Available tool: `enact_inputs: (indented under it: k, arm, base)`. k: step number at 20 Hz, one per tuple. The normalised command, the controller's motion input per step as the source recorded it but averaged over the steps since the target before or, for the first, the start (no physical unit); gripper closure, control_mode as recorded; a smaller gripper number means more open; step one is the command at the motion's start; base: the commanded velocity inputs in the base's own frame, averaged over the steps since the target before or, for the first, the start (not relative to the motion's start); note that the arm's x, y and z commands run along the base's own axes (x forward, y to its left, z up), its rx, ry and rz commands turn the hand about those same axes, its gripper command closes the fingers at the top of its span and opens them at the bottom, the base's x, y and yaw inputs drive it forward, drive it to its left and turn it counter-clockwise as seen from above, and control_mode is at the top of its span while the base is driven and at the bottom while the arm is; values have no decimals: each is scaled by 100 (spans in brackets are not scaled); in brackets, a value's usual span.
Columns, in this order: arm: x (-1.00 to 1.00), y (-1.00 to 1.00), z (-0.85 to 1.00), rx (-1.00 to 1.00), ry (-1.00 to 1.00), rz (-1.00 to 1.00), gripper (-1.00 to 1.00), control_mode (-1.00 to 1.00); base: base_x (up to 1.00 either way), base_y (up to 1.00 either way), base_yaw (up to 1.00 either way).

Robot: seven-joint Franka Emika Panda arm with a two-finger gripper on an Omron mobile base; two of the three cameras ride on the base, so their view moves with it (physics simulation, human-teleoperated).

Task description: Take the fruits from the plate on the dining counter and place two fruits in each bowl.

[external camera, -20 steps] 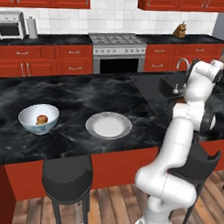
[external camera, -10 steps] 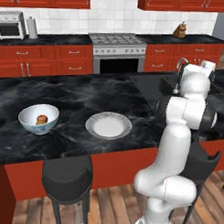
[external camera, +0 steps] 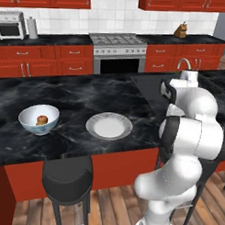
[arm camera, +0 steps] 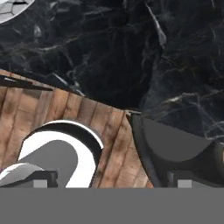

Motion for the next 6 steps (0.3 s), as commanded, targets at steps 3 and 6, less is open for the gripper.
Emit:
enact_inputs:
  k: [3,6]
  arm:
    - [-68,58,9,0,0,-36,-100,-100]
    - [-77,57,0,0,-22,-39,-100,-100]
  base:
    - [0,0,0]
    - [0,0,0]
